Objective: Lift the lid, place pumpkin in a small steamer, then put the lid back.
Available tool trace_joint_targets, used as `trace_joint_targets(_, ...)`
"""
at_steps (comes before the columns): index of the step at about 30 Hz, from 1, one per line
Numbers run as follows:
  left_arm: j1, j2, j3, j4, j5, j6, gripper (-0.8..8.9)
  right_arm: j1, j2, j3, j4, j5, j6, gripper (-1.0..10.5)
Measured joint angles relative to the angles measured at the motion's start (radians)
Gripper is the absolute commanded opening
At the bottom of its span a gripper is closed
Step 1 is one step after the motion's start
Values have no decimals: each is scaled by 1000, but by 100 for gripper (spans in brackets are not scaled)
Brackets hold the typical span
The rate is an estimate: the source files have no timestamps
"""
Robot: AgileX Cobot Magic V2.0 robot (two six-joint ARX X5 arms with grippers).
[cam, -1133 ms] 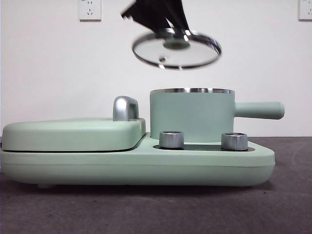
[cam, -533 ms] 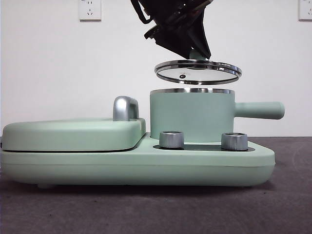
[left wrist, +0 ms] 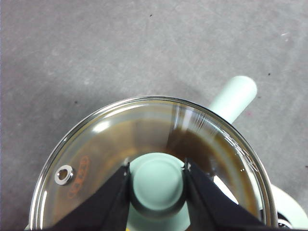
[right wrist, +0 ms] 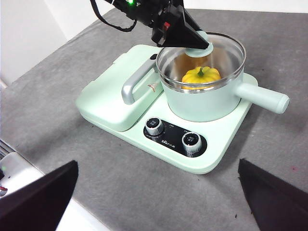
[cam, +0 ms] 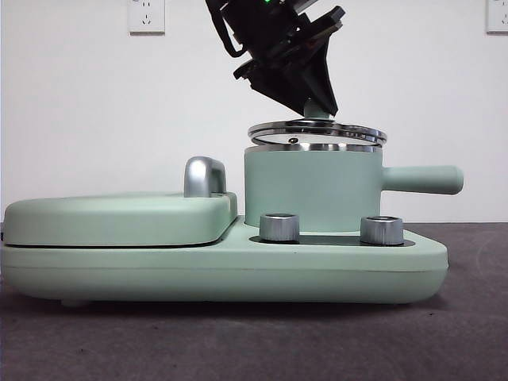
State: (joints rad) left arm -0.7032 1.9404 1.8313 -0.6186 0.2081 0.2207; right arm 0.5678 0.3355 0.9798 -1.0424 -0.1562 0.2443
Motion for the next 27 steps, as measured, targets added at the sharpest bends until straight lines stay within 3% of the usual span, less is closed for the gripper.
trace_joint_targets(27, 9, 19, 0, 11, 0, 0, 18, 0, 0, 0, 23, 0, 26, 546)
